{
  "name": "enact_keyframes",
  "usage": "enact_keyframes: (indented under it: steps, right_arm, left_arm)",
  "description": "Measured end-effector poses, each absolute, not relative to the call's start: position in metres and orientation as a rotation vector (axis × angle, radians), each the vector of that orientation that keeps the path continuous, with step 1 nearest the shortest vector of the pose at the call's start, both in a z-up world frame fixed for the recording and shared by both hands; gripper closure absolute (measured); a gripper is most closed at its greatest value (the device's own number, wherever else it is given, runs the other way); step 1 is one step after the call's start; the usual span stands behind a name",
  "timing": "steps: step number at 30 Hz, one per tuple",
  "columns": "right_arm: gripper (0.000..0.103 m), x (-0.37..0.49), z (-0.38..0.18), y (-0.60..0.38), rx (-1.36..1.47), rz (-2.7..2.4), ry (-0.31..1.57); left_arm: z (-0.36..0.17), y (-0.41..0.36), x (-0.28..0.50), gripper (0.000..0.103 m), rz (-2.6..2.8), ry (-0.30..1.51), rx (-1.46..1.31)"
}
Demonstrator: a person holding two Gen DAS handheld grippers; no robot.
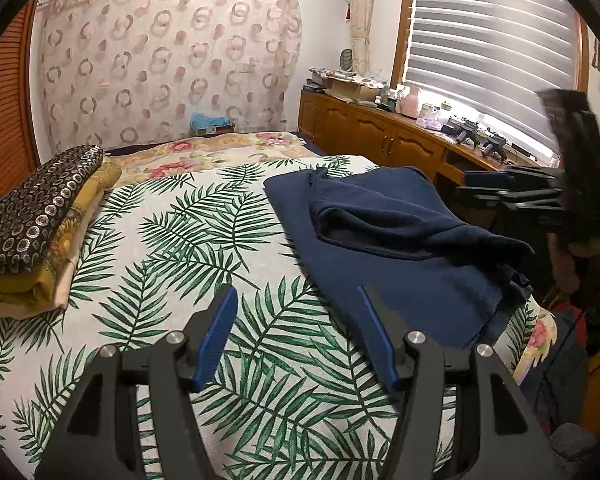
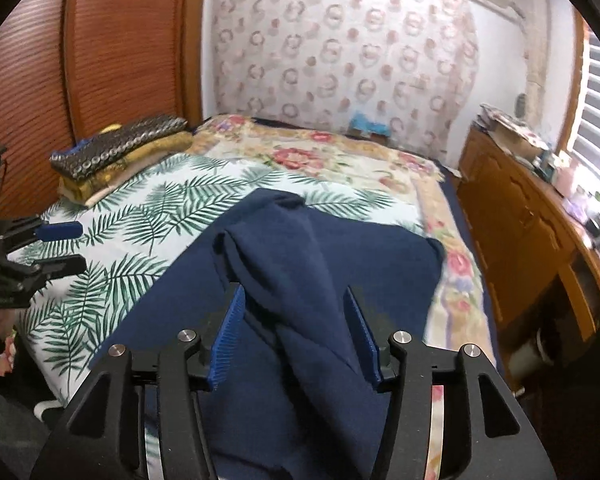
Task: Fold small clothes
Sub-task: 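Release the shirt with the right tool and press the fold flat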
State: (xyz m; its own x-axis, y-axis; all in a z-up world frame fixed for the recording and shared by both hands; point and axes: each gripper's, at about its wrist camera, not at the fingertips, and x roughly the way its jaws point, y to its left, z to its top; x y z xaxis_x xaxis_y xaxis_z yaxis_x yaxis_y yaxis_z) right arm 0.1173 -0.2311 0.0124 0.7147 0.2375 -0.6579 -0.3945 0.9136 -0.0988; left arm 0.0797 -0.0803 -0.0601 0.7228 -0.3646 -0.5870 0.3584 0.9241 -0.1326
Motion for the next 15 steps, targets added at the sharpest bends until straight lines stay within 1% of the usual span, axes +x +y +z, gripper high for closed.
enact_keyframes:
  steps: [9,15]
  right_arm:
    - [0.05,0.186,-0.029,-0.167,-0.308,0.468,0.824]
    - [0.05,0.216,-0.063,-0.137,-0.339,0.52,0.931]
  left_arm:
    - [-0.064,-0.077,0.08,0.043,-0.393,0.657,-0.018]
    - [-0.066,-0.076,0.078,0.043,-0.397,0.659,-0.019]
